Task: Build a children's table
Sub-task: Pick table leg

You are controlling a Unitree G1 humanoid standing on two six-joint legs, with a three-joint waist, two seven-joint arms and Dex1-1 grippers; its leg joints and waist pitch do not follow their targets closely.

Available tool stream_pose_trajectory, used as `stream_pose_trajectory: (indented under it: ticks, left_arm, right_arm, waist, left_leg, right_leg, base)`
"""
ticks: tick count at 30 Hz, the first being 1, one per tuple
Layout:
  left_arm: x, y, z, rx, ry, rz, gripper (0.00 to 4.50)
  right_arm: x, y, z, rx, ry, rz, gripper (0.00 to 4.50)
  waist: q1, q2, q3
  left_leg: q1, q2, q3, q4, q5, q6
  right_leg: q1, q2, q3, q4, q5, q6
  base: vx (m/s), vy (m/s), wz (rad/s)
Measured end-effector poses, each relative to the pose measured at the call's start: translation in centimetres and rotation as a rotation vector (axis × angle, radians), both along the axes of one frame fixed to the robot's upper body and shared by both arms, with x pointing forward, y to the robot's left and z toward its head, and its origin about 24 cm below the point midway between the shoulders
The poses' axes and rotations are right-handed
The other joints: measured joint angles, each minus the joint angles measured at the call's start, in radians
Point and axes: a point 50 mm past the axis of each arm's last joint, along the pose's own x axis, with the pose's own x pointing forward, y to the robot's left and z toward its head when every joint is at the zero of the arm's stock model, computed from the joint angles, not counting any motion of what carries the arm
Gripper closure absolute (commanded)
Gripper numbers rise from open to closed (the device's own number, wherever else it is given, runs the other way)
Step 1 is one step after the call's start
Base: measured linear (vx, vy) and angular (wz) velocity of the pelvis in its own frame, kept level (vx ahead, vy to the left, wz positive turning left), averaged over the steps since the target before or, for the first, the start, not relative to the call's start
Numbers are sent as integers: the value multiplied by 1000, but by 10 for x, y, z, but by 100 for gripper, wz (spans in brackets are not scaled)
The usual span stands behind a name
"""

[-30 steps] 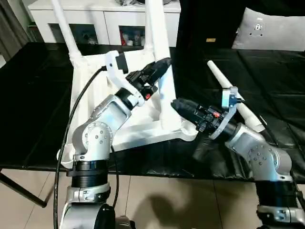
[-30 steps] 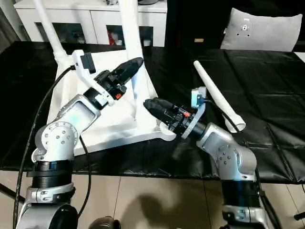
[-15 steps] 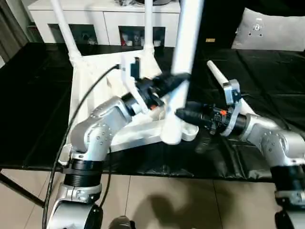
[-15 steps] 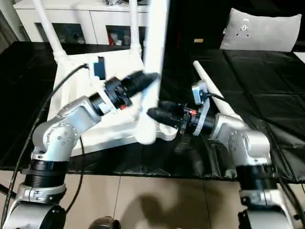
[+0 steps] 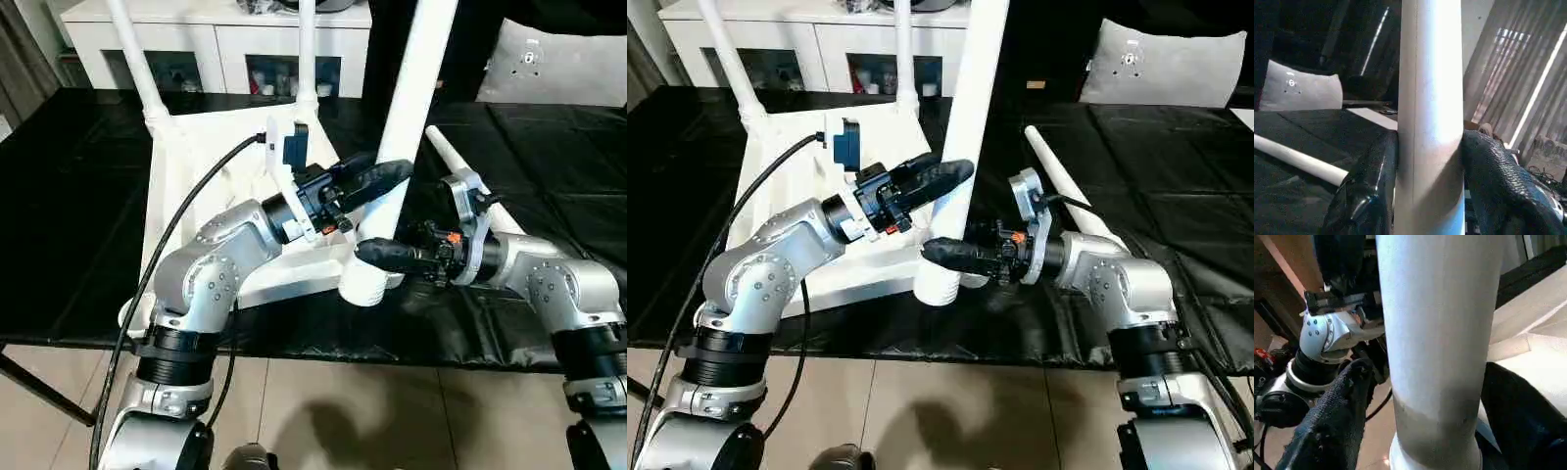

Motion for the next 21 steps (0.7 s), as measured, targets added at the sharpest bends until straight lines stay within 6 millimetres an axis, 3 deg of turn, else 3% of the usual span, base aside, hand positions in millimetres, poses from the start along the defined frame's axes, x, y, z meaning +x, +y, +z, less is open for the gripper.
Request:
stream_pose_trajectory:
  ticks: [2,13,20,21]
  left_arm:
    - [0,0,0,-1,-2,-6,270]
    - [-1,-3,0,-6,-9,-12,270]
    - [-1,-4,1,-11,-15,-9,271]
    - [-1,-4,1,-11,-15,-8,271]
  right_arm:
    - [0,0,0,4,1,8,161]
    - [0,0,-4,13,19,5,252]
    - [1,2,-3,12,-7,2,262]
    - [2,2,-3,12,-8,3,206]
  waist:
    - [0,0,0]
    - [2,0,0]
    - [2,0,0]
    - [2,0,0]
  left_leg:
    - [0,0,0,0,0,0]
    - [0,0,0,0,0,0]
    - [0,0,0,0,0,0]
    - [0,0,0,0,0,0]
  right_leg:
    - [0,0,0,0,0,0]
    - [0,0,0,0,0,0]
    - [0,0,0,0,0,0]
    - [0,0,0,0,0,0]
  base:
    - [0,0,0]
    - [0,0,0]
    - [0,0,0]
    - [0,0,0]
